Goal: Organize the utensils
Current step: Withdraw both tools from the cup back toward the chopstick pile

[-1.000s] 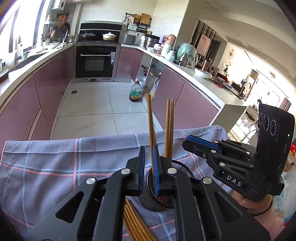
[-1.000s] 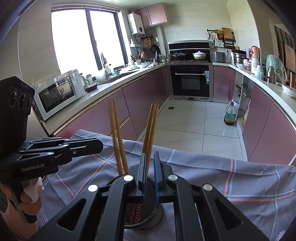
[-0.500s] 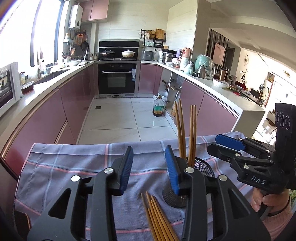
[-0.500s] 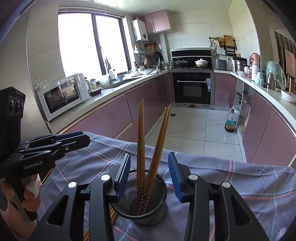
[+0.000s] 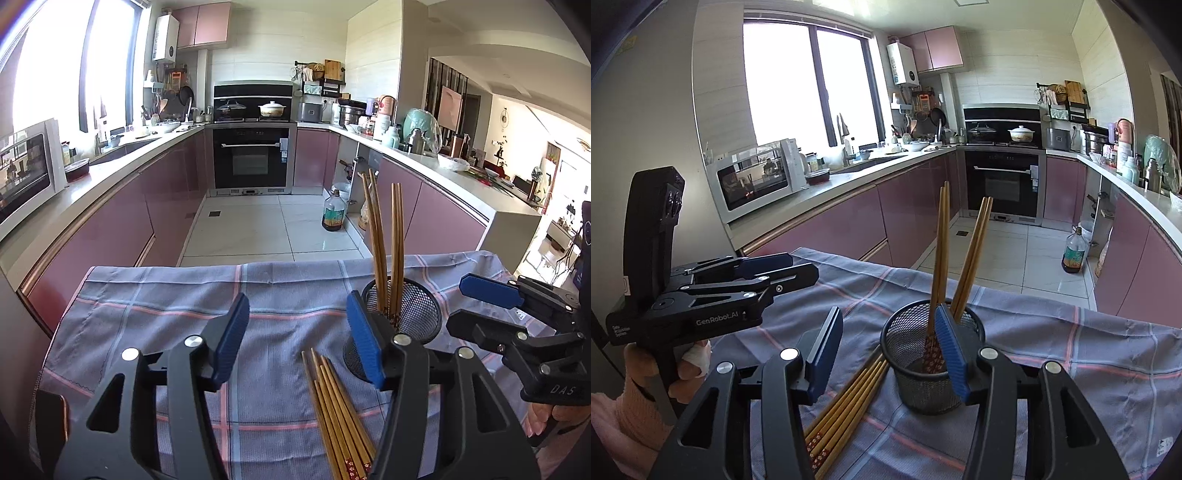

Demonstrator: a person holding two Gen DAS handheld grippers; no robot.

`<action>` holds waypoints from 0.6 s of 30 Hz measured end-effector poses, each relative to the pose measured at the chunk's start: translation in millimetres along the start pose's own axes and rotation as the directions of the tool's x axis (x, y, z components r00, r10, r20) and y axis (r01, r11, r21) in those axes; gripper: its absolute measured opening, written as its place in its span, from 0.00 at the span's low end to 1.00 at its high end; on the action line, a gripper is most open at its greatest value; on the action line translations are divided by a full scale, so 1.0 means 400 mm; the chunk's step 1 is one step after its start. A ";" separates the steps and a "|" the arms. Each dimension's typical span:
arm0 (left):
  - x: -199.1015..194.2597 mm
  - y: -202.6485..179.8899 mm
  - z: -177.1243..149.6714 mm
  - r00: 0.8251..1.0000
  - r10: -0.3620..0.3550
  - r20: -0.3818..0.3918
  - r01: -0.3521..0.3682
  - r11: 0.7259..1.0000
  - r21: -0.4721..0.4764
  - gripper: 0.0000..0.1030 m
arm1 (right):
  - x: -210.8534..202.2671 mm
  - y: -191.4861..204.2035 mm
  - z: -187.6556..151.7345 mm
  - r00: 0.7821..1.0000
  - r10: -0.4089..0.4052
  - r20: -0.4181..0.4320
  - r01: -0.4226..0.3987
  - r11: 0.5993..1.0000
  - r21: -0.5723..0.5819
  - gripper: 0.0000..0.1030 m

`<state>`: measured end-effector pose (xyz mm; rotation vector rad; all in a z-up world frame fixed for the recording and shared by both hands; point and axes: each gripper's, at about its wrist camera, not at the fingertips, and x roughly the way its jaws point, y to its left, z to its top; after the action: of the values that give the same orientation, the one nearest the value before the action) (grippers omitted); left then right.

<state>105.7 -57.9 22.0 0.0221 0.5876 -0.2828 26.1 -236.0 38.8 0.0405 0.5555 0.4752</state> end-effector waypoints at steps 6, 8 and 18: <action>-0.012 0.016 -0.062 0.998 0.032 -0.046 -0.031 0.999 0.023 0.58 | 0.038 0.028 -0.065 0.995 0.040 -0.087 -0.040 0.999 0.009 0.48; -0.006 0.028 -0.091 0.997 0.039 -0.073 -0.037 0.999 0.021 0.58 | 0.058 0.033 -0.091 0.991 0.053 -0.123 -0.050 0.999 0.021 0.48; 0.052 0.056 -0.226 0.977 0.045 -0.207 -0.043 0.999 0.013 0.58 | 0.138 0.051 -0.187 0.964 0.046 -0.260 -0.034 0.998 0.052 0.47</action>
<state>79.1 -32.5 -65.9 0.0733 0.7927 -0.2417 19.9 -199.8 -49.0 0.0341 0.8269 0.5102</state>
